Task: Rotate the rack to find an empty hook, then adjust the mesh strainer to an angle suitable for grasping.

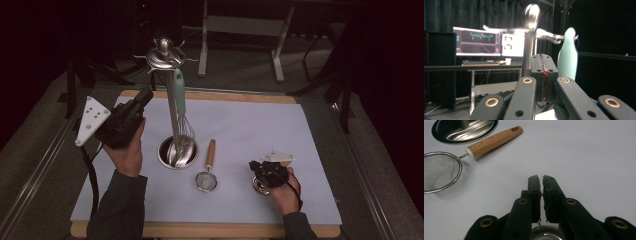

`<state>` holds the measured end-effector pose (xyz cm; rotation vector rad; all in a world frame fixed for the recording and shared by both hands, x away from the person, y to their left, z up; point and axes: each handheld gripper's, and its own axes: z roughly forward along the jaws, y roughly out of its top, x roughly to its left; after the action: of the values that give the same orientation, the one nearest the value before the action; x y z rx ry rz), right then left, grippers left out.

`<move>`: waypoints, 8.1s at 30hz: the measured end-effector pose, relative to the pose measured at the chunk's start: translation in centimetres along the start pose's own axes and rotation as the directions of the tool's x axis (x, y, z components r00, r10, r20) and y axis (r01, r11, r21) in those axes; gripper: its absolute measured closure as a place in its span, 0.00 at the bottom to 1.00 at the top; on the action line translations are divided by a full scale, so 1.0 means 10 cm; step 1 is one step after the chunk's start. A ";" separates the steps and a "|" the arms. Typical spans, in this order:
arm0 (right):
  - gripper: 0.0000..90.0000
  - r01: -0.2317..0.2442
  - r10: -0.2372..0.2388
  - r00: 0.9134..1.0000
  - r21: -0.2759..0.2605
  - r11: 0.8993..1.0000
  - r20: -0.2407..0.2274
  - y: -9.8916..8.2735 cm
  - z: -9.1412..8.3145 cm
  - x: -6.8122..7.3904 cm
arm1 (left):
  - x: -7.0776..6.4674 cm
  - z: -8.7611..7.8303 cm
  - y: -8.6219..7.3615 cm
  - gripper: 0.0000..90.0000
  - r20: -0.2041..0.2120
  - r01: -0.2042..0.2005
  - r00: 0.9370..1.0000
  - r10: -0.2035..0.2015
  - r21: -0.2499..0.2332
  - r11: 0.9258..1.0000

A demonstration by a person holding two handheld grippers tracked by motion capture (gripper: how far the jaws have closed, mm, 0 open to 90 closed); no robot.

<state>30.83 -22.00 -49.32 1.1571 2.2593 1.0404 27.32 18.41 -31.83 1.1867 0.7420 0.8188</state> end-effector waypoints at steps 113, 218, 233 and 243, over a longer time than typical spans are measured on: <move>0.70 -0.009 0.013 0.996 0.048 0.999 -0.092 0.00 0.00 0.05 | 0.54 -0.04 -0.29 0.94 -0.200 -0.020 0.978 0.057 0.183 0.983; 0.61 -0.129 0.213 0.931 0.279 0.952 -0.296 0.83 1.18 0.72 | 0.59 -0.44 -2.12 0.72 -0.261 0.095 0.959 0.110 0.663 0.743; 0.63 -0.188 0.295 0.897 0.321 0.928 -0.328 0.91 1.29 0.68 | 0.59 -0.44 -2.12 0.72 -0.262 0.097 0.959 0.108 0.663 0.742; 0.66 -0.226 0.348 0.890 0.376 0.898 -0.295 0.99 1.38 0.65 | 0.60 -0.44 -2.12 0.72 -0.265 0.104 0.959 0.101 0.660 0.744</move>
<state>40.83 -6.94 -50.74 1.6021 2.6832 1.0756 29.85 22.11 -53.85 1.7298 1.3575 0.7454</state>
